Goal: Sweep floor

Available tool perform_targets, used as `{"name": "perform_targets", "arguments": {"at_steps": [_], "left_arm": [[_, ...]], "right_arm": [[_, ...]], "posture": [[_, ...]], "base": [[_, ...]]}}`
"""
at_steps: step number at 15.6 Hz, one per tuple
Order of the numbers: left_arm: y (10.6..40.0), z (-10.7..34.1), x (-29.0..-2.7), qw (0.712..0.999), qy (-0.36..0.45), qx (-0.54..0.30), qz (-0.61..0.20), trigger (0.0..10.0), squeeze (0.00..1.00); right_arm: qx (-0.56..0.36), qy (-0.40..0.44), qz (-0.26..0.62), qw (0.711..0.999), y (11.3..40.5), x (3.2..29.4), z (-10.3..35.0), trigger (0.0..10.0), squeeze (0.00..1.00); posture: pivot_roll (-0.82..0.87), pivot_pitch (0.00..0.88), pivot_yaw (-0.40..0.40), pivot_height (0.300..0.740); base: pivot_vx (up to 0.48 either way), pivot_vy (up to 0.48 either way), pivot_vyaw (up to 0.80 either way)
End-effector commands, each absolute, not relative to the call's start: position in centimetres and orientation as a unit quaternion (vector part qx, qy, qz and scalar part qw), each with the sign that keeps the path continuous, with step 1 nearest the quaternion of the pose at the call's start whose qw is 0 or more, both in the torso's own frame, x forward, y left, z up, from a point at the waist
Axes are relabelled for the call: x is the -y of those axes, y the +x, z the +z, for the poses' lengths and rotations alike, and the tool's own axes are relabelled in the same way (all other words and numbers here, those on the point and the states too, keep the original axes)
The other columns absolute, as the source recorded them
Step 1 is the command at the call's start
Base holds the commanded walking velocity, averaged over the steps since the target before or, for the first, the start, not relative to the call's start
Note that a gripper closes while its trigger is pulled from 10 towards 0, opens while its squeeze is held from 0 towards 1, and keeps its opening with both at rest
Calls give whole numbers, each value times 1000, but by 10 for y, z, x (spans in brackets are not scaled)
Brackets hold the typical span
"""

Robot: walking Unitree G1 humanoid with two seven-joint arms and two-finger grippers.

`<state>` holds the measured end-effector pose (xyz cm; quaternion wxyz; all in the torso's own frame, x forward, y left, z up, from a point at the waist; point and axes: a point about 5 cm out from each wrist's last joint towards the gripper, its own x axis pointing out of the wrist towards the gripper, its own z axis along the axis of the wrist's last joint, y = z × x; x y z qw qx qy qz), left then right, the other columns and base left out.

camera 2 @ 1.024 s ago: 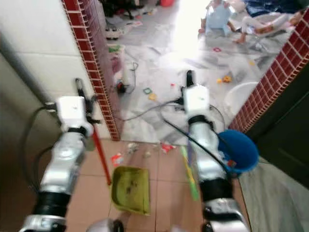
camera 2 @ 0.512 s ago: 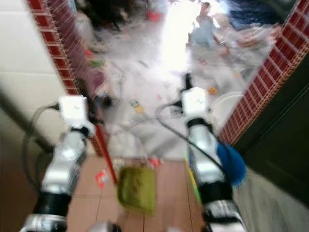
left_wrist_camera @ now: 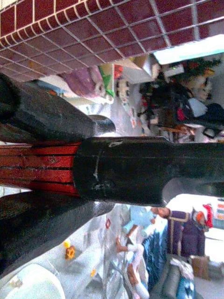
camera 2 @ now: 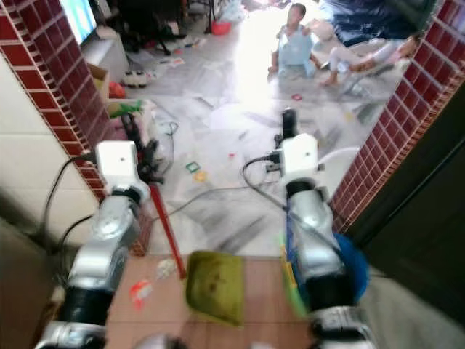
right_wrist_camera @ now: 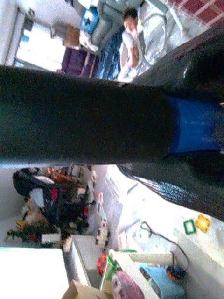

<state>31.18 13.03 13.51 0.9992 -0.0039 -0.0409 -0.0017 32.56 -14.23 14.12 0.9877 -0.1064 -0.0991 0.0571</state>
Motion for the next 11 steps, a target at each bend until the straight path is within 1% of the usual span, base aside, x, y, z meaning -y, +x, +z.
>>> {"name": "perform_targets", "arguments": {"at_steps": [1, 7, 8, 11], "left_arm": [[316, 154, -131, 997, 14, 80, 1, 10000, 0], [318, 155, -132, 997, 19, 81, 4, 10000, 0], [318, 155, -133, 996, 22, 81, 5, 10000, 0], [320, 160, -140, 992, 66, 103, 30, 10000, 0]], "right_arm": [[133, -104, 56, 984, 327, 143, 157, 10000, 0], [129, -102, 61, 984, 326, 142, 155, 10000, 0], [128, -102, 62, 985, 326, 142, 154, 10000, 0], [125, -101, 63, 985, 325, 143, 153, 10000, 0]], "posture": [[-89, 0, 12, 740], [-89, 0, 13, 740], [-90, 0, 12, 740], [-90, 0, 11, 740]], "base": [[450, 0, 0], [439, 0, 0], [281, 0, 0], [0, 0, 0]]}}
